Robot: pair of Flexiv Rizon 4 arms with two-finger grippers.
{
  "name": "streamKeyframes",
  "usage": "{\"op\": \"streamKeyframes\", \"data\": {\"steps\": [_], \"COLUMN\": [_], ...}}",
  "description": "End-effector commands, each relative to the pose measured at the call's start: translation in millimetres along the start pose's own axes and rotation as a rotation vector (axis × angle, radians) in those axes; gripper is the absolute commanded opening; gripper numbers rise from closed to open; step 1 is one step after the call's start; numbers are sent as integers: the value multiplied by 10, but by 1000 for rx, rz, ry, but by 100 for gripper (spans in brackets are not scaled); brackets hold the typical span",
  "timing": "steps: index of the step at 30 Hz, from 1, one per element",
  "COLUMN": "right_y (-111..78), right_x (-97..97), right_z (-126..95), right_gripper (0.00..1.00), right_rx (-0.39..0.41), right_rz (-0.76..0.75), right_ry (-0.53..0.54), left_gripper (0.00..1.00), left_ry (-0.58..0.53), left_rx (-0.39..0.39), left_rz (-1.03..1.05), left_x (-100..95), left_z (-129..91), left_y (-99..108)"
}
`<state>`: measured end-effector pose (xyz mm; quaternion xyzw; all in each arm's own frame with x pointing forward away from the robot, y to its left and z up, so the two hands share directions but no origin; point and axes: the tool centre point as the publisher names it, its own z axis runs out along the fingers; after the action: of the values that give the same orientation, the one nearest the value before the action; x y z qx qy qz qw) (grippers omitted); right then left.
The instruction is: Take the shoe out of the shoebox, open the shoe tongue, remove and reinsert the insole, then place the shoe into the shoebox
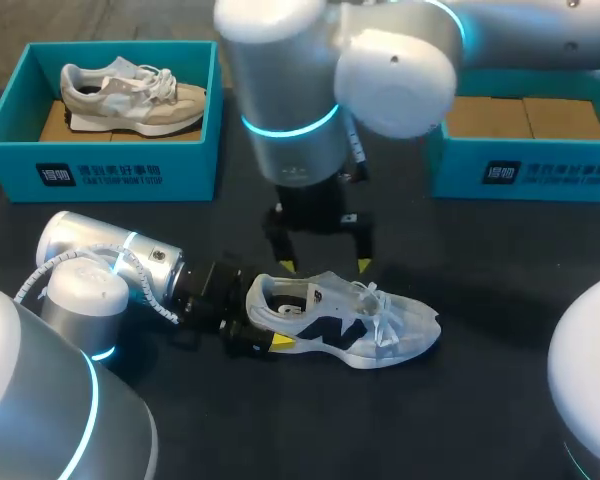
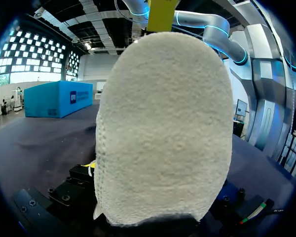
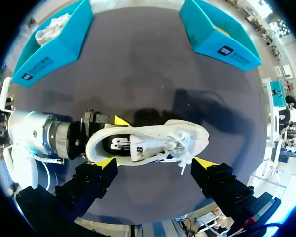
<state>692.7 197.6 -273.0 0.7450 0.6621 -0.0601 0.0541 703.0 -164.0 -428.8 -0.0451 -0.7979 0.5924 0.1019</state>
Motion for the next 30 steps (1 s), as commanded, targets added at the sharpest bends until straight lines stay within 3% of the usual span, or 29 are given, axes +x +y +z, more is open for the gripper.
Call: {"op": "streamKeyframes", "data": {"steps": [1, 13, 30], "right_y": [-197, -161, -187], "right_x": [284, 375, 207], "right_z": [121, 359, 516], "right_gripper": [100, 100, 100], "right_rx": [-87, -79, -71], "right_rz": [129, 158, 265], "right_ry": [-301, -479, -572], "left_gripper": [0, 0, 0], "left_ry": [-2, -2, -2], "left_rx": [-2, -2, -2], "left_rz": [-1, -1, -1], "left_x": [-14, -14, -14], "left_z": [6, 6, 6], "left_y": [23, 23, 23]}}
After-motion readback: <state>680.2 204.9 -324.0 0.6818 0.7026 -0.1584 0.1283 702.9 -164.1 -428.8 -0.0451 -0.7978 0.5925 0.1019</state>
